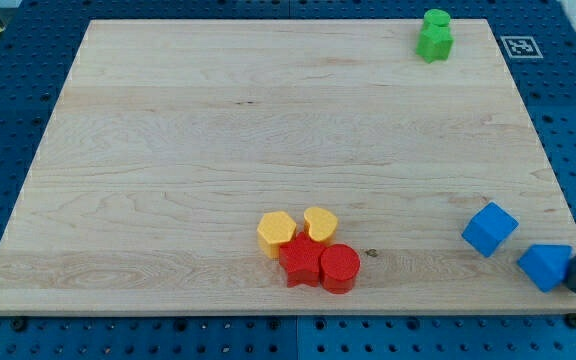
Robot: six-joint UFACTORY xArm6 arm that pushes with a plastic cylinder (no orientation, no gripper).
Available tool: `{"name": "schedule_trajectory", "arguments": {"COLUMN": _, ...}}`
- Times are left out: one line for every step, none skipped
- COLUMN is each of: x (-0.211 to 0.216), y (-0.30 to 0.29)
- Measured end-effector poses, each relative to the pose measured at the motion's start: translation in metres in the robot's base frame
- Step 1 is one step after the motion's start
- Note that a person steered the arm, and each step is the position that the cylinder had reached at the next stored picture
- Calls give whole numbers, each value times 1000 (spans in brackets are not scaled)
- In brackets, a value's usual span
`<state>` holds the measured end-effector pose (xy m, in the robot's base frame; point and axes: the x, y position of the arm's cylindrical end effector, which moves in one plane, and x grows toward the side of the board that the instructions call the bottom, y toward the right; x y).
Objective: Move blue cube to the left of the green circle
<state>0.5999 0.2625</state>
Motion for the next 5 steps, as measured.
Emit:
{"name": "schedule_trajectory", "arguments": {"x": -28, "y": -25}}
{"name": "schedule_trajectory", "arguments": {"x": -46, "y": -39}}
{"name": "schedule_trajectory", "arguments": {"x": -59, "y": -52}}
{"name": "schedule_trajectory", "arguments": {"x": -62, "y": -72}}
{"name": "schedule_trajectory", "arguments": {"x": -64, "y": -88}}
